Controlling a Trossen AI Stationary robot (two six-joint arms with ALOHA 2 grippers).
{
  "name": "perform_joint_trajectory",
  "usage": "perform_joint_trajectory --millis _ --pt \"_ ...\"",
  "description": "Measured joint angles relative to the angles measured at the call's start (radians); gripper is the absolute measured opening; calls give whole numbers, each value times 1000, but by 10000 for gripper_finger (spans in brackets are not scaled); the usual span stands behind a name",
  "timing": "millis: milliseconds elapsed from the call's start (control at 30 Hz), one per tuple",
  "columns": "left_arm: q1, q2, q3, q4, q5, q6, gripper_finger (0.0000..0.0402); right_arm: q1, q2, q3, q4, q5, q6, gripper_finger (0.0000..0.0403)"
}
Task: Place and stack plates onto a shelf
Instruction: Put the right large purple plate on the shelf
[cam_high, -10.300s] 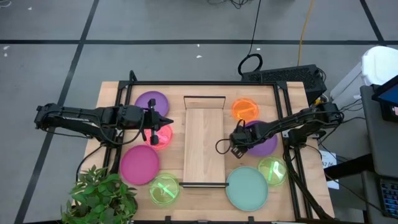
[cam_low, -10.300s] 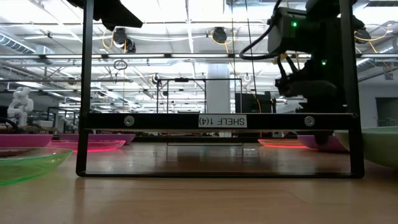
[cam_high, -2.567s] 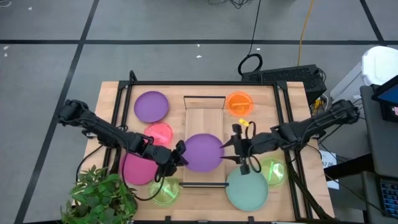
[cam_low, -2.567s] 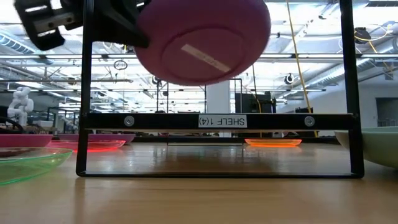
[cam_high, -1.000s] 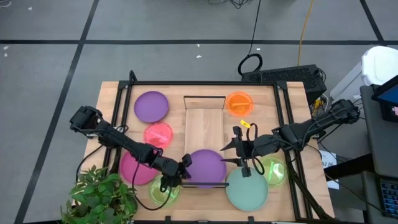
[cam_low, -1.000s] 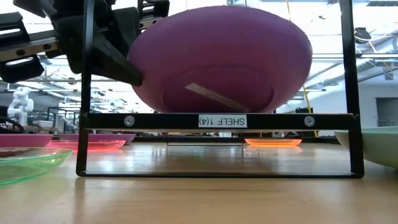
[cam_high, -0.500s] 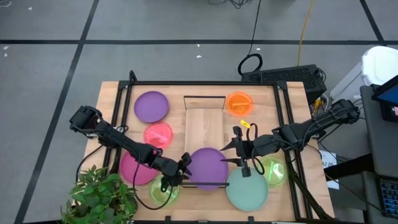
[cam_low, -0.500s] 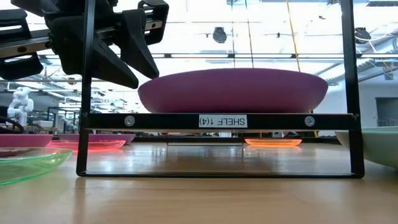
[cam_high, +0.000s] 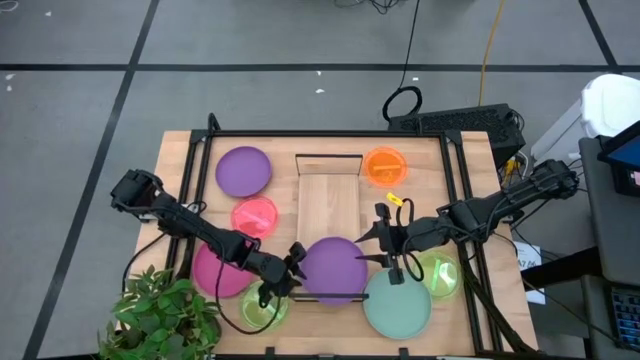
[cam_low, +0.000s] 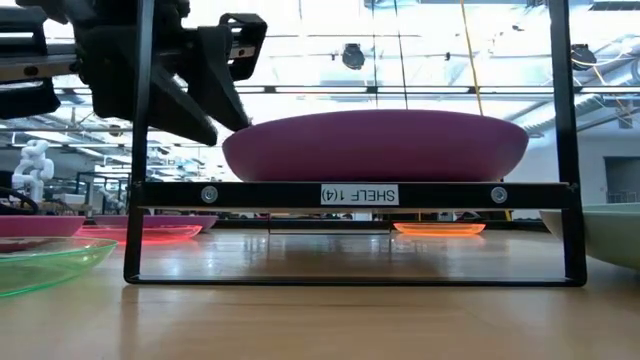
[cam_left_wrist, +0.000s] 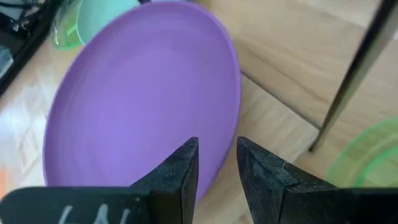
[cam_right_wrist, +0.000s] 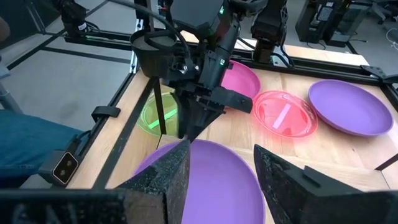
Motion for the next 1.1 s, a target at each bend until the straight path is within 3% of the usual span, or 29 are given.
perform_joint_trajectory --millis 300,967,1100 --pt "14 3 -2 -129 -25 2 116 0 0 0 0 0 1 160" --pt "10 2 -2 -83 -64 33 116 0 0 0 -1 0 -1 160" --pt "-9 -8 -2 -81 -149 30 116 0 0 0 -1 0 -1 160"
